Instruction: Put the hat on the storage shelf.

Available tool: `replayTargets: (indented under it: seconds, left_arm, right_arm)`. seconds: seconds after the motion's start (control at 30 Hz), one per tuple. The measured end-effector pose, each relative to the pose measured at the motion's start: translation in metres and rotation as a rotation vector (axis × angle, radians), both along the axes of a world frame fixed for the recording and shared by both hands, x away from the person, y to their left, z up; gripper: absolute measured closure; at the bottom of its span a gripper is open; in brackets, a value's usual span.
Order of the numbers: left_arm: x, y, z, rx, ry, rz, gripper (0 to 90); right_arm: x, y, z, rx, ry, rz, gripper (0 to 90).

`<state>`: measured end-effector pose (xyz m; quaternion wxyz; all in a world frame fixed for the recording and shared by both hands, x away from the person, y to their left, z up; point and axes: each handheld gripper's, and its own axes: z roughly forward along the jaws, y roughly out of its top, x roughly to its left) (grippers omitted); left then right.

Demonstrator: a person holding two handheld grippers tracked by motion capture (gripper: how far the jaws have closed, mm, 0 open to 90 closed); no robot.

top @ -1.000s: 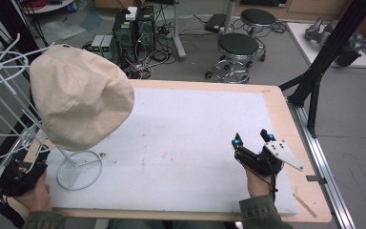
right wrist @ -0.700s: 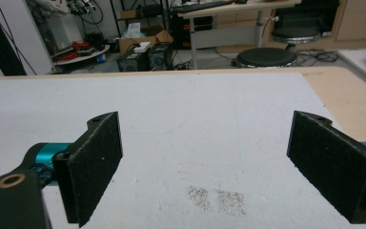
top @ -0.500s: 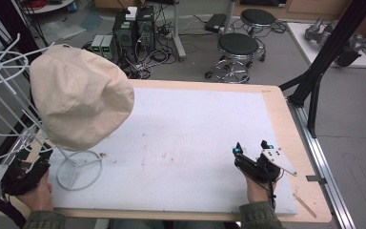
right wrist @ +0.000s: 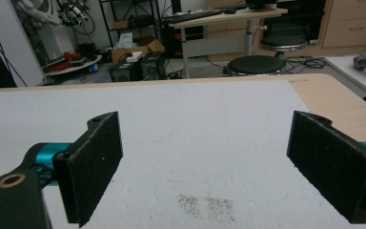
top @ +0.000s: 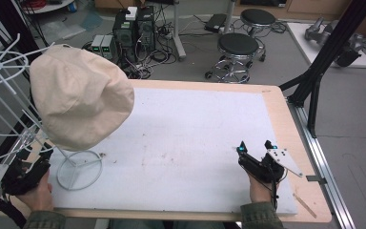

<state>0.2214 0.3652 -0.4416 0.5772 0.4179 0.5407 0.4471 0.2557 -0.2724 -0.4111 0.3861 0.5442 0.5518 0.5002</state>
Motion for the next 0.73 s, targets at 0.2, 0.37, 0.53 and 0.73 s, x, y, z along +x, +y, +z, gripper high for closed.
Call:
replayTargets:
  seconds: [0.2,0.37,0.53,0.73]
  left_arm:
    - [-0.0002,0.0,0.0,0.0,-0.001,0.002,29.4]
    - [0.0001,0.0001,-0.0001,0.003,0.0,0.0,29.4]
    - [0.0003,0.0001,0.0,0.0,-0.001,0.0,29.4]
    - [0.0008,0.0004,-0.0001,0.0,0.002,0.0,29.4]
  right_arm:
    - [0.0003,0.0001,-0.0004,0.002,0.007,-0.005,10.8]
    - [-0.0001,0.0001,-0.0003,0.006,0.005,-0.005,10.8]
    - [0.0003,-0.0002,-0.0005,0.013,0.014,-0.005,10.8]
    - [0.0009,-0.0014,-0.0008,0.018,0.018,-0.01,10.8]
